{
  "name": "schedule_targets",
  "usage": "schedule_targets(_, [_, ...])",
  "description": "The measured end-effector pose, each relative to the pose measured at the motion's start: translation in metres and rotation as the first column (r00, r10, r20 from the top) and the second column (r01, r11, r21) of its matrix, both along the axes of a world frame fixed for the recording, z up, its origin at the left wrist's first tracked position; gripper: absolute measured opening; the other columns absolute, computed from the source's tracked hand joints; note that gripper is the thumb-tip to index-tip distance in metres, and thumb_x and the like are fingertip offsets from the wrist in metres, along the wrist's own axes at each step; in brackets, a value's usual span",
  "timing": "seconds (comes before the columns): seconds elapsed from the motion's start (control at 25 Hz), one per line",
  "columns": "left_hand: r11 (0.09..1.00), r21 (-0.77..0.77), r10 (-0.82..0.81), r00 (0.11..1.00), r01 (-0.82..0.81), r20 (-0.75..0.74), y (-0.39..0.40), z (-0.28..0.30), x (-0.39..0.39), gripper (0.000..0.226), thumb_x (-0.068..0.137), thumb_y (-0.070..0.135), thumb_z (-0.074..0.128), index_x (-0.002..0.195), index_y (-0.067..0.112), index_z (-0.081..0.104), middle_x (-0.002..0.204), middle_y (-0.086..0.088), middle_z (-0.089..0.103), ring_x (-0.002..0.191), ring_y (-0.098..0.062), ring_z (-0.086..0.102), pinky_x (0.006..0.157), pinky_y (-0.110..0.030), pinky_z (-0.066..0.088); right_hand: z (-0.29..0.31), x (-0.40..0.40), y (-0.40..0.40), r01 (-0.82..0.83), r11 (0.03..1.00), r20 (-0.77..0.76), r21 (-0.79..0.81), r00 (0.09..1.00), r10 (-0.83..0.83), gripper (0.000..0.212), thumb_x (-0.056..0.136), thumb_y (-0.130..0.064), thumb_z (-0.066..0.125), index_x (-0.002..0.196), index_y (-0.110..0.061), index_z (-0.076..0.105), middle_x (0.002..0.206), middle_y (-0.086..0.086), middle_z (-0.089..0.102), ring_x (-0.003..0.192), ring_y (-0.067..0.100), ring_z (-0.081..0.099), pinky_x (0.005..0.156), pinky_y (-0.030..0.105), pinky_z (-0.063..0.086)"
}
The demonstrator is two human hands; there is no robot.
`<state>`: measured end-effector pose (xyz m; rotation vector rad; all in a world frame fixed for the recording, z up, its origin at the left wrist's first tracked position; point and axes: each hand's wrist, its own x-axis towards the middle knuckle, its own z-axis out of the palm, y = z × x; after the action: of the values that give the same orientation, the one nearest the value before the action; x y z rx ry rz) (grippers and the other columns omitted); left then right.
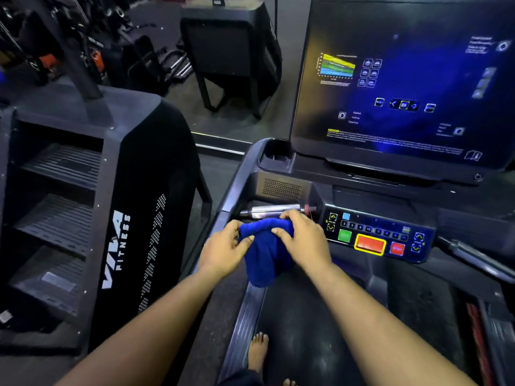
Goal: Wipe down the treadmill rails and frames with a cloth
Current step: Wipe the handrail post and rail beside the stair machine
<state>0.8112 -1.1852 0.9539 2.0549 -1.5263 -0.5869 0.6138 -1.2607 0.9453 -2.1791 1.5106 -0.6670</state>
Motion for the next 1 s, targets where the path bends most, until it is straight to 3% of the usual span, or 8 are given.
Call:
schedule_targets(0.12, [0.991,-0.124,-0.018,0.968,0.050,0.251,-0.051,-0.010,0.018,0.023,0.086,0.045,0.063,0.098,0.025,0.062,0.087,0.004,0.066,0.094,-0.024,0.062,0.083,-0.041,0.046,0.007,0.033,-0.047,0.032,0.969,-0.252,-0.243,0.963,-0.095,0.024,0.087,-0.042,0.065,0.104,-0.029,0.055,0.098,-0.008,0.063,0.097,0.023,0.061,0.089,0.045,0.038])
schedule_targets(0.24, [0.992,-0.111,-0.010,0.932,0.053,0.363,-0.109,-0.032,0.041,0.027,0.085,0.045,0.064,0.099,0.022,0.062,0.113,0.003,0.061,0.114,-0.022,0.052,0.093,-0.045,0.039,-0.012,0.079,-0.081,0.055,0.935,-0.408,-0.350,0.890,-0.205,0.034,0.089,-0.028,0.060,0.122,-0.025,0.054,0.124,0.001,0.056,0.121,0.027,0.050,0.109,0.062,0.026])
schedule_targets(0.4, [0.999,-0.025,-0.027,0.959,0.035,0.280,-0.135,-0.069,0.070,0.031,0.090,0.045,0.059,0.111,0.021,0.056,0.133,0.001,0.051,0.126,-0.021,0.047,0.099,-0.050,0.038,-0.076,0.102,-0.063,-0.180,0.967,-0.576,-0.182,0.817,0.044,0.054,0.097,-0.040,0.037,0.145,-0.017,0.045,0.146,0.006,0.050,0.137,0.026,0.044,0.115,0.062,0.017])
schedule_targets(0.48, [1.000,-0.022,0.008,0.994,-0.006,0.107,-0.139,-0.079,0.076,0.035,0.096,0.041,0.053,0.124,0.020,0.051,0.146,0.002,0.044,0.135,-0.019,0.042,0.105,-0.052,0.036,-0.085,0.101,-0.068,-0.211,0.967,-0.627,-0.144,0.776,0.076,0.059,0.094,-0.050,0.036,0.138,-0.015,0.054,0.134,0.007,0.060,0.125,0.027,0.055,0.110,0.054,0.028])
schedule_targets(0.56, [1.000,0.019,-0.017,0.999,0.017,0.029,-0.144,-0.080,0.078,0.042,0.101,0.036,0.045,0.140,0.020,0.044,0.158,0.002,0.032,0.145,-0.018,0.030,0.112,-0.055,0.029,-0.066,0.114,-0.089,-0.202,0.979,-0.657,-0.030,0.742,0.133,0.056,0.092,-0.058,0.034,0.118,-0.017,0.063,0.112,0.007,0.067,0.104,0.030,0.063,0.089,0.047,0.041])
schedule_targets(0.68, [0.986,0.126,-0.116,0.993,0.112,0.032,-0.149,-0.077,0.078,0.051,0.105,0.033,0.033,0.154,0.024,0.024,0.166,0.005,0.008,0.153,-0.013,0.005,0.120,-0.056,0.012,-0.052,0.128,-0.120,-0.199,0.967,-0.661,0.157,0.706,0.253,0.062,0.092,-0.067,0.025,0.107,-0.019,0.061,0.102,0.006,0.069,0.094,0.030,0.065,0.071,0.040,0.039])
schedule_targets(0.88, [0.975,0.173,-0.155,0.985,0.140,0.078,-0.148,-0.077,0.078,0.055,0.106,0.035,0.025,0.158,0.025,0.010,0.167,0.006,-0.004,0.153,-0.013,-0.005,0.121,-0.057,0.005,-0.067,0.091,-0.078,-0.276,0.961,-0.802,-0.001,0.575,0.164,0.088,0.072,-0.085,0.046,0.126,-0.016,0.052,0.113,0.008,0.061,0.100,0.030,0.056,0.089,0.050,0.042])
schedule_targets(1.0, [0.973,0.179,-0.160,0.984,0.143,0.084,-0.149,-0.077,0.077,0.056,0.106,0.034,0.024,0.158,0.024,0.007,0.167,0.006,-0.005,0.153,-0.013,-0.006,0.121,-0.057,0.003,-0.041,0.111,-0.117,-0.187,0.962,-0.713,0.199,0.646,0.273,0.080,0.070,-0.091,0.038,0.104,-0.022,0.058,0.099,0.005,0.066,0.091,0.029,0.062,0.070,0.039,0.039])
